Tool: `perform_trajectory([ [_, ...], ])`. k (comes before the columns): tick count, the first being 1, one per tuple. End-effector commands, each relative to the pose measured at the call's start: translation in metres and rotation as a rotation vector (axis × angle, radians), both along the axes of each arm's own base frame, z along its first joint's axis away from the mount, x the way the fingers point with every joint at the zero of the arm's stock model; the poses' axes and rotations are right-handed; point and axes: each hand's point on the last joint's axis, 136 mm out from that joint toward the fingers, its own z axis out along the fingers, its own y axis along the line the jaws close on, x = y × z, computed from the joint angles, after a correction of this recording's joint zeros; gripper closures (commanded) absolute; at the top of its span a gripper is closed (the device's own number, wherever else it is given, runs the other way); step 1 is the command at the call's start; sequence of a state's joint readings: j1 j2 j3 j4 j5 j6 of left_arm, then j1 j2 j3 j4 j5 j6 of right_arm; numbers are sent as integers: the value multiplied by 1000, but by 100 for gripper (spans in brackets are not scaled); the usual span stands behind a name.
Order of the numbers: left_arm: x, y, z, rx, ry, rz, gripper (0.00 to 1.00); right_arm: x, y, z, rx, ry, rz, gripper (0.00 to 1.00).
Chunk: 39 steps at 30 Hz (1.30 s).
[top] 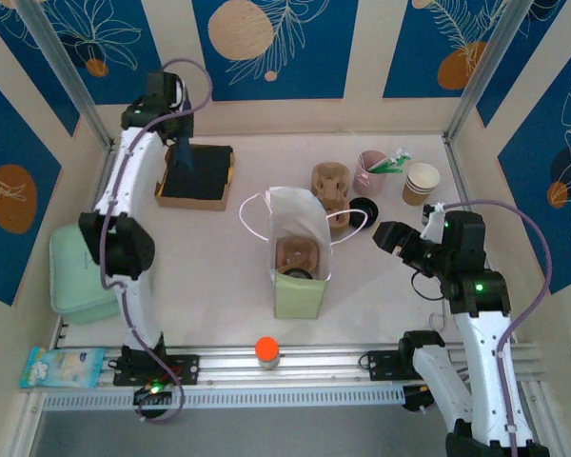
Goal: Pack the takeout coffee
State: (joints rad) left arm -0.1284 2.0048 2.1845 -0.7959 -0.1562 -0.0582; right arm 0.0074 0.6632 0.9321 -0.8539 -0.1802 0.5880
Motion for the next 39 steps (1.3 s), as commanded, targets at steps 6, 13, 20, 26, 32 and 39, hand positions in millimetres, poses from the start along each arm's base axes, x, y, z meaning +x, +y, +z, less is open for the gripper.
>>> perform_trajectory([
  [6,-52,-93,96,-442,-212,-405,100,-22,2,13,3,-13,12,19],
  [13,-105,-151,154,-613,-330,-664,100,-32,2,20,11,-23,6,19],
  [20,-156,-196,200,-722,-404,-876,100,-38,1,25,15,-28,1,20],
  [26,-195,-224,236,-844,-472,-1066,100,-41,2,26,20,-28,-1,20],
  [32,-231,-238,252,-908,-570,-1201,100,-43,1,27,17,-29,-4,21],
  [39,-265,-239,249,-974,-699,-1305,100,-43,3,26,31,-24,-3,21],
])
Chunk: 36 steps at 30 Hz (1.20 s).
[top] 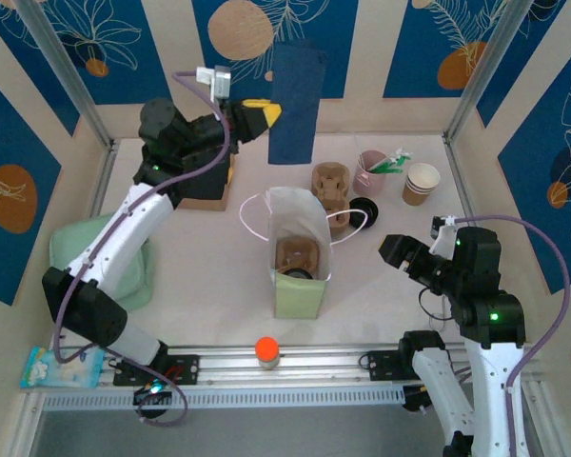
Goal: Pack the takeout coffee
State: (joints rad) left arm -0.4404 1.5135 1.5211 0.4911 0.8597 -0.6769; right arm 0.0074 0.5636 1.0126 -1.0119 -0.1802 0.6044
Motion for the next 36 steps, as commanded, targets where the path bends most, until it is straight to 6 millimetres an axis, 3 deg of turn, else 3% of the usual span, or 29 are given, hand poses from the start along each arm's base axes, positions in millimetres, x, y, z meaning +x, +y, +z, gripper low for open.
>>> perform_trajectory([
  [1,-41,10,31,-111,-170,-62,100,-5,3,6,21,-10,7,21],
  [21,-58,6,-53,-78,-208,-70,100,-4,4,5,31,-5,7,22],
  [36,-72,-2,-92,-8,-339,-16,100,-5,5,3,46,3,6,23],
])
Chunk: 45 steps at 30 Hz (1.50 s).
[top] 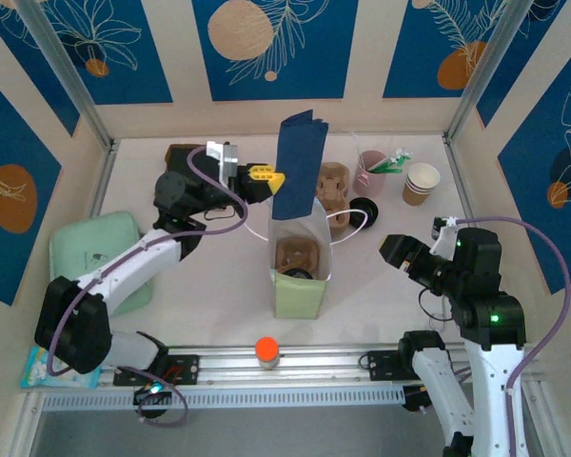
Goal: Pack the takeout coffee
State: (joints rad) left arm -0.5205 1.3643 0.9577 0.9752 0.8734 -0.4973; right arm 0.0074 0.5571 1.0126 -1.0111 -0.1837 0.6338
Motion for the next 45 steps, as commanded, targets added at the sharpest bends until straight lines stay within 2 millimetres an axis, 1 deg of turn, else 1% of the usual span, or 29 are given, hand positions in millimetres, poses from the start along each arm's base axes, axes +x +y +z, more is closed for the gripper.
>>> perform_trajectory([
  [1,-10,3,4,-8,-107,30,100,-3,5,1,23,0,18,23],
  [8,-6,3,-13,9,-121,85,100,-4,6,1,32,0,23,23],
  [14,0,2,-19,2,-127,116,100,-5,6,1,29,-1,21,23],
  [19,1,3,-19,-5,-128,129,100,-5,5,1,31,-1,18,23],
  [23,0,3,-13,-9,-134,149,100,-5,5,0,29,-1,19,23],
  [28,0,-4,-21,34,-159,204,100,-4,6,1,37,-3,20,23],
  [31,-1,-7,-23,30,-163,223,100,-4,6,0,37,-1,21,23],
  [34,0,-10,-24,29,-158,231,100,-5,6,0,34,-2,20,23],
  [41,3,-16,-39,48,-143,246,100,-6,5,0,28,-5,16,23],
  [45,4,-18,-42,52,-144,250,100,-5,5,-1,28,-6,18,23],
])
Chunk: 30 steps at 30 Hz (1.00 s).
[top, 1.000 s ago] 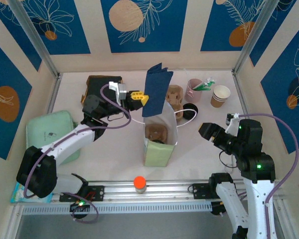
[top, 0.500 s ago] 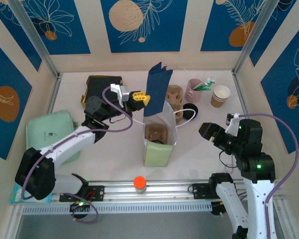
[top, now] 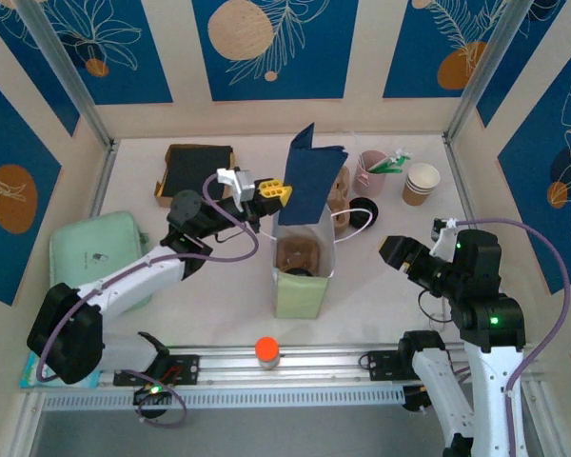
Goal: Pack the takeout coffee
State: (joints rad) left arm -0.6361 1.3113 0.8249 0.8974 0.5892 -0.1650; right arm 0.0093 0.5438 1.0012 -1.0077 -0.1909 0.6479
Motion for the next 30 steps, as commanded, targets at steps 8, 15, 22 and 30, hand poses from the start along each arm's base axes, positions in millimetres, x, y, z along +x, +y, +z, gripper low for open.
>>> perform_trajectory([
  [8,7,-4,-20,17,-1,44,100,-1,4,2,14,-11,17,23],
  [15,14,-3,-33,40,2,83,100,-1,3,2,9,-14,17,23],
  [22,24,-7,-30,26,4,96,100,-1,4,4,11,-22,18,23],
  [30,26,-12,-14,8,1,73,100,-1,2,3,-4,-19,15,23],
])
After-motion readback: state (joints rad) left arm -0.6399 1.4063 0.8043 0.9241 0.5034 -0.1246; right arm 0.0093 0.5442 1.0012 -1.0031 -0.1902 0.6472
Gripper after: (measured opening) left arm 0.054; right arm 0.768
